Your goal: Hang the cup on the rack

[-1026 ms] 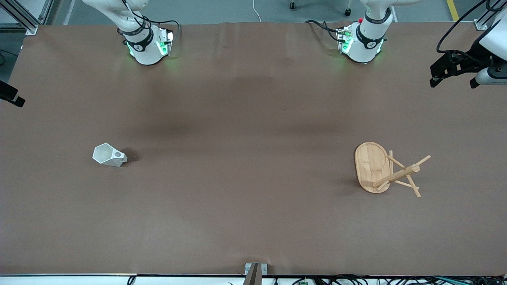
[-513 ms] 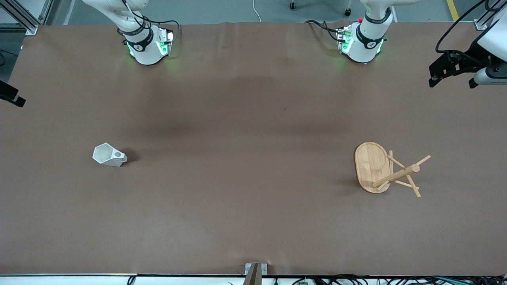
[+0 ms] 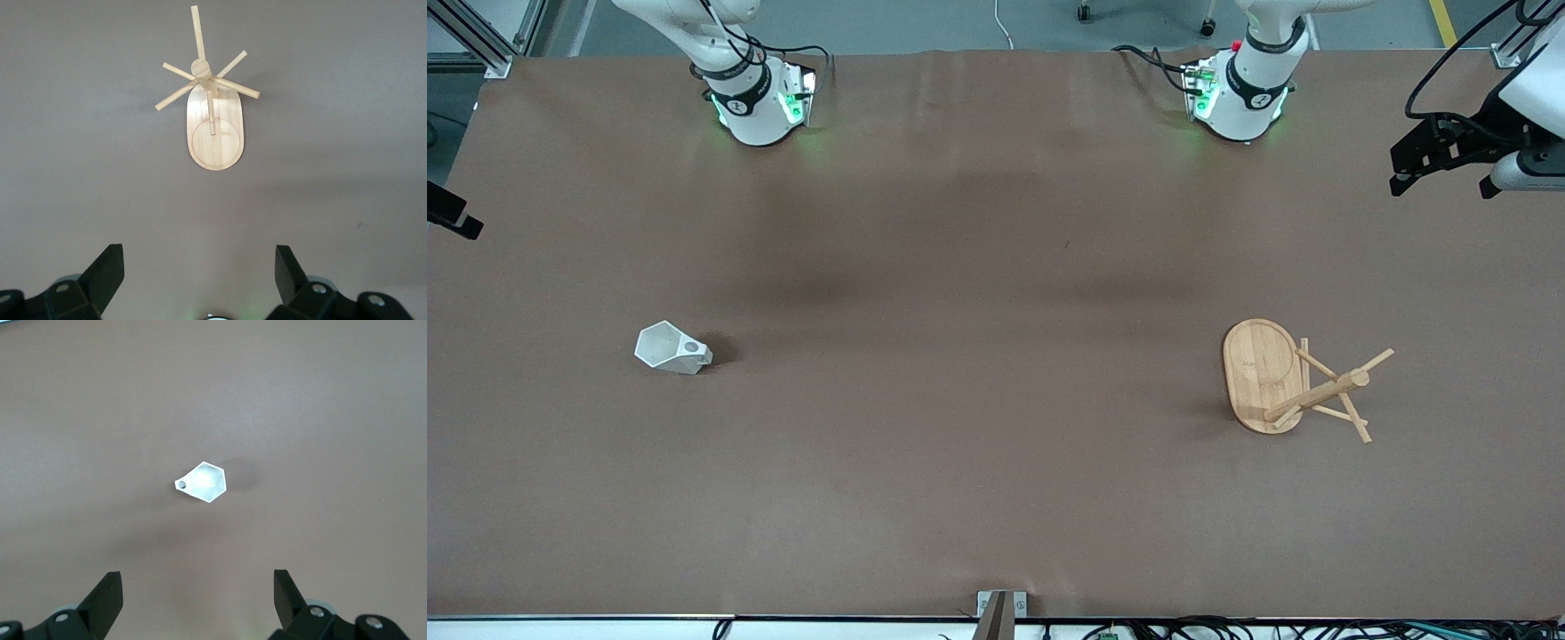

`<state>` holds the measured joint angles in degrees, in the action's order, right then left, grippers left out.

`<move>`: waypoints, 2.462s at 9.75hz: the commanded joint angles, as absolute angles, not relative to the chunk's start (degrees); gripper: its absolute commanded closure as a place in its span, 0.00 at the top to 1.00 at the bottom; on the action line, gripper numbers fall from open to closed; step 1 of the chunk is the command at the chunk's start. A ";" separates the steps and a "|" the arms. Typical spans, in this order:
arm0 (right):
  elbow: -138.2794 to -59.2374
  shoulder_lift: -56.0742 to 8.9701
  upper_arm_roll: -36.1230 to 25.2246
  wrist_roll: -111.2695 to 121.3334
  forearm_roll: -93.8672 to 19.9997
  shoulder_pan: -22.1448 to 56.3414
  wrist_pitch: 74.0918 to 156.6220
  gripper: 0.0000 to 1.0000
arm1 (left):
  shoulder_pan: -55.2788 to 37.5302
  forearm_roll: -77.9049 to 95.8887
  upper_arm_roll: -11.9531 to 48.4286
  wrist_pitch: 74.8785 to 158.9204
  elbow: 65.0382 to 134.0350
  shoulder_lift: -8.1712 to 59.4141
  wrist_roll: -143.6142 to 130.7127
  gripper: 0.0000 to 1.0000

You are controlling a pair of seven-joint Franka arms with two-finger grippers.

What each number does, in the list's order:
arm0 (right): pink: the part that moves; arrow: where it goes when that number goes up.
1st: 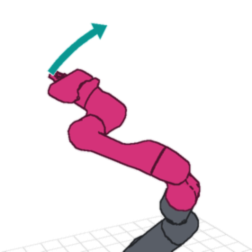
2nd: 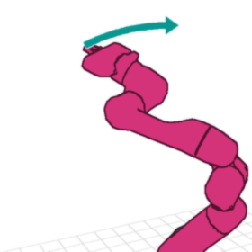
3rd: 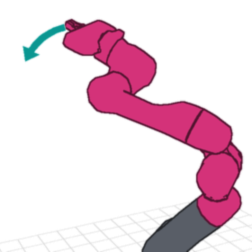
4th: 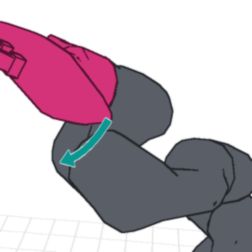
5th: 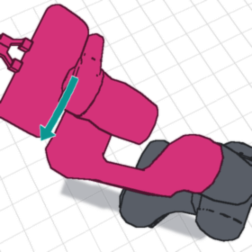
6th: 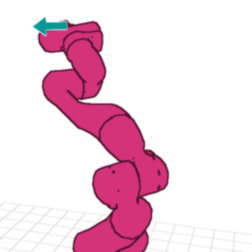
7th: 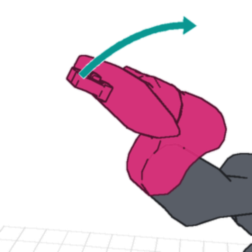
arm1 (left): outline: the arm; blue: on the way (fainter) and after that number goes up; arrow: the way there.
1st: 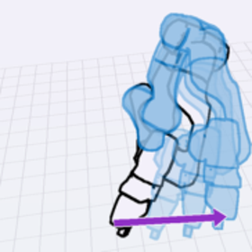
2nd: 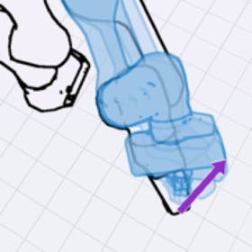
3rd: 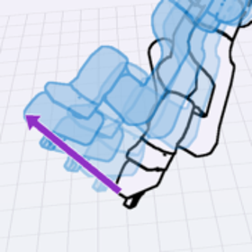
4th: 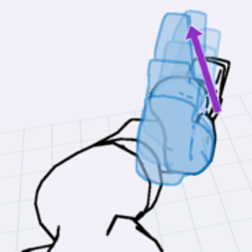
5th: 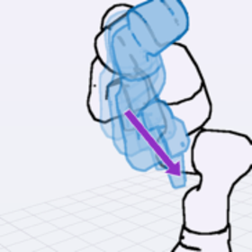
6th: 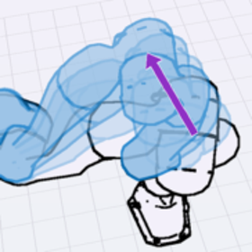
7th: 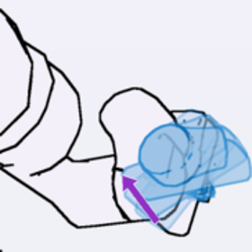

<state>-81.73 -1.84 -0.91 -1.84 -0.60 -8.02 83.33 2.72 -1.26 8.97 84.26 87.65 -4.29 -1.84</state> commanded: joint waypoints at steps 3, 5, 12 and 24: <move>-93.56 -1.14 -0.79 -0.01 -1.49 -9.49 91.89 1.00 | 2.81 -1.41 9.23 83.41 88.15 -3.25 -1.23 1.00; -104.44 -1.23 -0.88 0.79 -1.49 -9.75 102.86 1.00 | 2.73 -1.23 9.23 83.41 88.15 -3.25 -1.23 1.00; -123.92 -13.86 -1.32 7.56 -1.41 -10.72 139.54 1.00 | 2.64 -1.14 9.23 83.41 88.07 -3.25 -1.23 1.00; -125.42 -19.86 -1.14 6.86 -1.58 -10.55 145.90 0.00 | 2.55 -0.97 9.32 82.97 88.07 -3.25 -1.14 1.00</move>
<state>-125.11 -20.01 -1.75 6.33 -0.82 -9.91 145.72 2.53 -1.26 9.02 83.88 87.63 -4.26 -1.80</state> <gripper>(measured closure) 0.907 0.000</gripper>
